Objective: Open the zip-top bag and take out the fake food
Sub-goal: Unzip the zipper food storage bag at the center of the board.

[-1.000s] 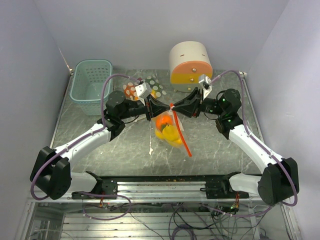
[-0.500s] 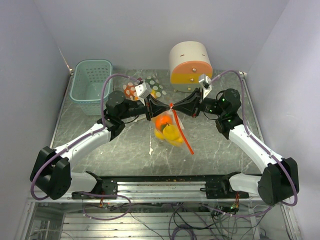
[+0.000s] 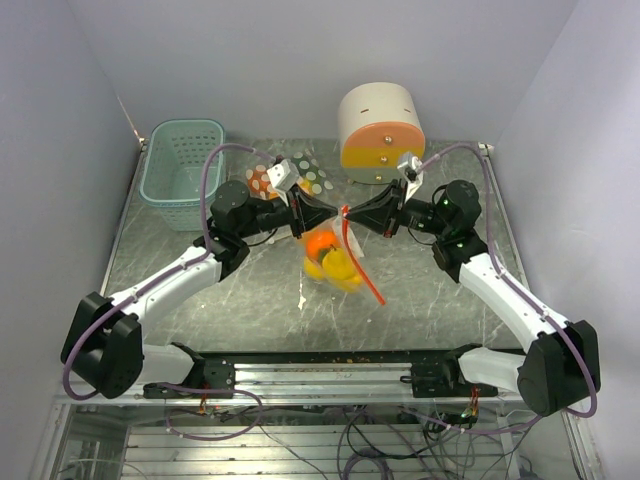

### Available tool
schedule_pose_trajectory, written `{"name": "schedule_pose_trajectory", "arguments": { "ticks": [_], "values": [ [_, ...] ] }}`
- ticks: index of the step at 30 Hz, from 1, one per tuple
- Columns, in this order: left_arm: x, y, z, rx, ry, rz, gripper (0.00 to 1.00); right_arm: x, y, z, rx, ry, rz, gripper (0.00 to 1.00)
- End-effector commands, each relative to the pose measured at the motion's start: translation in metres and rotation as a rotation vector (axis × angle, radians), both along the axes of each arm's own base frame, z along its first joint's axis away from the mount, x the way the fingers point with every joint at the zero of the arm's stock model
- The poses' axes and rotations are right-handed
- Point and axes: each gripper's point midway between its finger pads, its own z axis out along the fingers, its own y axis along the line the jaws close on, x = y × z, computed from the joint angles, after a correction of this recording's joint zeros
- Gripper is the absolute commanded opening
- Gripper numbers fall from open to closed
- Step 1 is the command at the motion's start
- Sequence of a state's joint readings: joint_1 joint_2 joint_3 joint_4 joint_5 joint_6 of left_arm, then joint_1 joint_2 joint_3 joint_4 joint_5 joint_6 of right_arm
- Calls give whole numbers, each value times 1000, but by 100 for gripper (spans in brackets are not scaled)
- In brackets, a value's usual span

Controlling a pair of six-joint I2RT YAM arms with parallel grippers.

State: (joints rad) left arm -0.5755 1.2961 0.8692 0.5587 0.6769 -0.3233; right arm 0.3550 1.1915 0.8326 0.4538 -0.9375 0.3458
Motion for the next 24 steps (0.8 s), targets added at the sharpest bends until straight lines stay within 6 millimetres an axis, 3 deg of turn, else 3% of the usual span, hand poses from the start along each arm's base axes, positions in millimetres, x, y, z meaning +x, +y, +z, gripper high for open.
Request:
{"name": "schedule_pose_trajectory", "arguments": {
  "ticks": [1, 8, 13, 15, 19, 21, 24],
  "values": [
    [10, 6, 39, -103, -73, 31, 7, 1, -6, -29, -52, 59, -37, 0],
    [10, 6, 56, -128, -98, 26, 7, 3, -9, -39, -81, 68, -64, 0],
    [11, 4, 41, -88, -97, 19, 9, 1, -9, -38, -79, 68, -53, 0],
    [14, 0, 25, -46, -93, 1, 24, -2, -8, -33, -75, 55, -39, 0],
    [7, -9, 9, -26, -108, -97, 70, -9, -7, -26, -75, 35, 0, 0],
    [3, -13, 7, -29, -126, -144, 81, -12, -8, -20, -74, 25, 3, 0],
    [4, -19, -4, -3, -130, -190, 84, -10, -12, -10, -70, 5, -40, 0]
  ]
}}
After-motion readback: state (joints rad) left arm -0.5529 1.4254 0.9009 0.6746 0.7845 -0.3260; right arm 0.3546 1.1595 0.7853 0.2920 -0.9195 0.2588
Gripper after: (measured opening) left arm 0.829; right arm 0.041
